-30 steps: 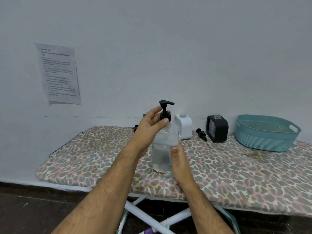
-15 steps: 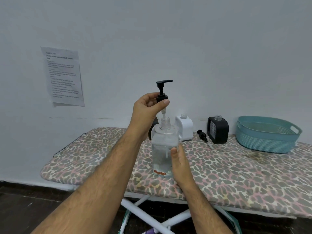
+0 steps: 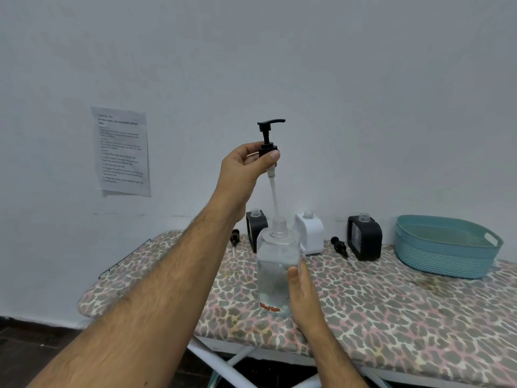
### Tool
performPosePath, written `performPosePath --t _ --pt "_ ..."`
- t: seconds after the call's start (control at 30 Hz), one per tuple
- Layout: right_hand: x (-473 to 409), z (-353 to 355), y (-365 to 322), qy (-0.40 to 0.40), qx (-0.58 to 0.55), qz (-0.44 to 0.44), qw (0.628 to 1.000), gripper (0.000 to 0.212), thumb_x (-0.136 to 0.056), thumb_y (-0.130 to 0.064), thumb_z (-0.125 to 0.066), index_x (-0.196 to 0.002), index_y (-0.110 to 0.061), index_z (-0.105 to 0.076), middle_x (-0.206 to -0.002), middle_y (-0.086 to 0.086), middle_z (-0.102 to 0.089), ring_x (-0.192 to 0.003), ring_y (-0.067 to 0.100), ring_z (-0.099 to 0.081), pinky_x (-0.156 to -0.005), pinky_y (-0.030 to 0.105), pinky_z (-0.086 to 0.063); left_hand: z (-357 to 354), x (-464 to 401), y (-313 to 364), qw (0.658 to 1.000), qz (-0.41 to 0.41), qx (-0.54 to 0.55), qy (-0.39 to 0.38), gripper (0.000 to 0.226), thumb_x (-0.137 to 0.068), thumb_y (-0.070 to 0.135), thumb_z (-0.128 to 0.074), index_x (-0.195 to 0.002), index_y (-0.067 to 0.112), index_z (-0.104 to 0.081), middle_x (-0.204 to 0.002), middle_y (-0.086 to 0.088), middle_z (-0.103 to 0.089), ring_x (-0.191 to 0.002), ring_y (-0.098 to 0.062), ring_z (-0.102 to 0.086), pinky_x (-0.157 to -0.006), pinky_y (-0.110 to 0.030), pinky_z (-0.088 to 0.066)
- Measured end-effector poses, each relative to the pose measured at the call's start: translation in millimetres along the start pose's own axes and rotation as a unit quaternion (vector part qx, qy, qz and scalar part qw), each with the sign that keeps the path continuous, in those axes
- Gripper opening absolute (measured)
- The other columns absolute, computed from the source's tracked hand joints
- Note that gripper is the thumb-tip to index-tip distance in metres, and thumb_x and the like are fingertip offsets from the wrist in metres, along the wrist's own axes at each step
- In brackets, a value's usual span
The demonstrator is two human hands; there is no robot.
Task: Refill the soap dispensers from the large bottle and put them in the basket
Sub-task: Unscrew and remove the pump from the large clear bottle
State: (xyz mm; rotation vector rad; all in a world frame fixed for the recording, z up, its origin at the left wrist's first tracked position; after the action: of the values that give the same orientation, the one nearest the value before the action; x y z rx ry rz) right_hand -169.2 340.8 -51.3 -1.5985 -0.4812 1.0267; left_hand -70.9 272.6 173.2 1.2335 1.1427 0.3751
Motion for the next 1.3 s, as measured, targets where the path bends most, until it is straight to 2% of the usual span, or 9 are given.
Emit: performPosePath --t 0.13,0.23,0.43,0.57,0.67,0.8,0.97,1.1,1.3 --pt "3.4 -0.5 -6.3 -0.003 -0.004 -0.012 1.000 0.090 -0.052 -0.104 -0.033 -0.126 -0.052 -0.037 -0.120 -0.037 -0.043 -0.096 -0.035 -0.046 -0.072 -0.003 -0.041 1.9 0.6 8.1 1.000 -0.004 0.002 0.000 0.027 -0.088 0.019 -0.072 -0.114 0.016 -0.064 -0.107 0.000 -0.075 -0.103 -0.019 -0.070 -0.080 -0.021 -0.042" --pt "2.5 -1.2 -8.9 0.000 0.002 -0.017 1.000 0.091 -0.049 -0.105 -0.031 -0.122 -0.052 -0.039 -0.118 -0.038 -0.043 -0.093 -0.034 -0.047 -0.070 -0.004 -0.041 4.5 -0.3 14.3 1.000 -0.005 0.004 0.007 0.022 -0.088 0.022 -0.072 -0.108 0.021 -0.065 -0.105 0.002 -0.076 -0.103 -0.019 -0.070 -0.085 -0.029 -0.043" --pt "0.6 0.0 -9.5 0.005 0.014 -0.019 1.000 0.099 -0.048 -0.106 -0.029 -0.128 -0.048 -0.039 -0.119 -0.037 -0.045 -0.096 -0.023 -0.048 -0.071 -0.002 -0.042 6.1 -2.2 27.3 1.000 -0.023 0.007 0.011 0.024 -0.090 0.024 -0.070 -0.112 0.020 -0.063 -0.102 0.007 -0.076 -0.103 -0.018 -0.071 -0.092 -0.036 -0.043" --pt "2.1 -0.2 -12.9 0.004 0.025 -0.023 0.999 0.095 -0.045 -0.107 -0.026 -0.123 -0.053 -0.036 -0.115 -0.037 -0.042 -0.095 -0.018 -0.046 -0.065 0.000 -0.043 13.5 -4.0 38.6 0.998 -0.059 -0.005 0.025 0.024 -0.092 0.020 -0.067 -0.115 0.017 -0.060 -0.104 0.006 -0.075 -0.100 -0.016 -0.071 -0.088 -0.030 -0.046" --pt "3.4 -0.3 -13.7 0.002 0.023 -0.022 0.999 0.101 -0.043 -0.108 -0.025 -0.127 -0.052 -0.033 -0.115 -0.036 -0.041 -0.093 -0.017 -0.046 -0.065 0.002 -0.043 15.3 -2.6 41.1 0.994 -0.100 -0.046 0.019 0.023 -0.092 0.011 -0.067 -0.114 0.013 -0.061 -0.104 0.002 -0.075 -0.103 -0.016 -0.070 -0.092 -0.024 -0.051" --pt "2.3 -1.1 -13.2 0.000 0.021 -0.014 1.000 0.109 -0.043 -0.108 -0.026 -0.133 -0.046 -0.034 -0.117 -0.031 -0.045 -0.094 -0.016 -0.047 -0.066 0.002 -0.043 15.2 -0.4 42.5 0.995 -0.097 -0.015 0.024 0.019 -0.093 0.013 -0.065 -0.111 0.017 -0.060 -0.103 0.005 -0.075 -0.104 -0.020 -0.070 -0.076 -0.011 -0.050" --pt "1.4 -1.7 -9.7 0.000 0.029 -0.018 0.999 0.108 -0.046 -0.107 -0.025 -0.134 -0.045 -0.033 -0.123 -0.025 -0.045 -0.106 -0.007 -0.048 -0.069 0.002 -0.042 20.7 -0.7 37.3 0.998 -0.060 0.008 0.030 0.020 -0.094 0.020 -0.065 -0.112 0.020 -0.060 -0.104 0.010 -0.075 -0.100 -0.014 -0.071 -0.090 -0.032 -0.046" --pt "2.2 -1.5 -12.2 0.005 0.020 -0.011 1.000 0.100 -0.047 -0.107 -0.029 -0.127 -0.047 -0.039 -0.120 -0.033 -0.046 -0.099 -0.019 -0.047 -0.069 -0.002 -0.042 29.4 -0.7 31.1 0.997 -0.050 0.031 0.053 0.026 -0.093 0.022 -0.066 -0.118 0.017 -0.059 -0.101 0.010 -0.075 -0.099 -0.013 -0.071 -0.093 -0.035 -0.046" --pt "3.1 -1.5 -14.5 0.005 0.020 -0.012 1.000 0.102 -0.045 -0.107 -0.027 -0.129 -0.049 -0.035 -0.115 -0.035 -0.044 -0.094 -0.019 -0.047 -0.064 -0.003 -0.042 33.8 -2.4 26.7 0.997 -0.038 0.042 0.054 0.025 -0.092 0.023 -0.067 -0.116 0.019 -0.060 -0.104 0.010 -0.074 -0.104 -0.015 -0.070 -0.097 -0.038 -0.044"
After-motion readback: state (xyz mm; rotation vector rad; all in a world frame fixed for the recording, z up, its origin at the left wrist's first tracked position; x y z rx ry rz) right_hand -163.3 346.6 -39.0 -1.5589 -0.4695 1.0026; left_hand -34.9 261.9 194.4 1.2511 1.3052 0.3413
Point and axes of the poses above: each hand's wrist, its own x-axis away from the middle knuckle, its own z-axis out of the back of the hand, y = z × x, the point moved 4 cm from there along -x, towards the middle knuckle
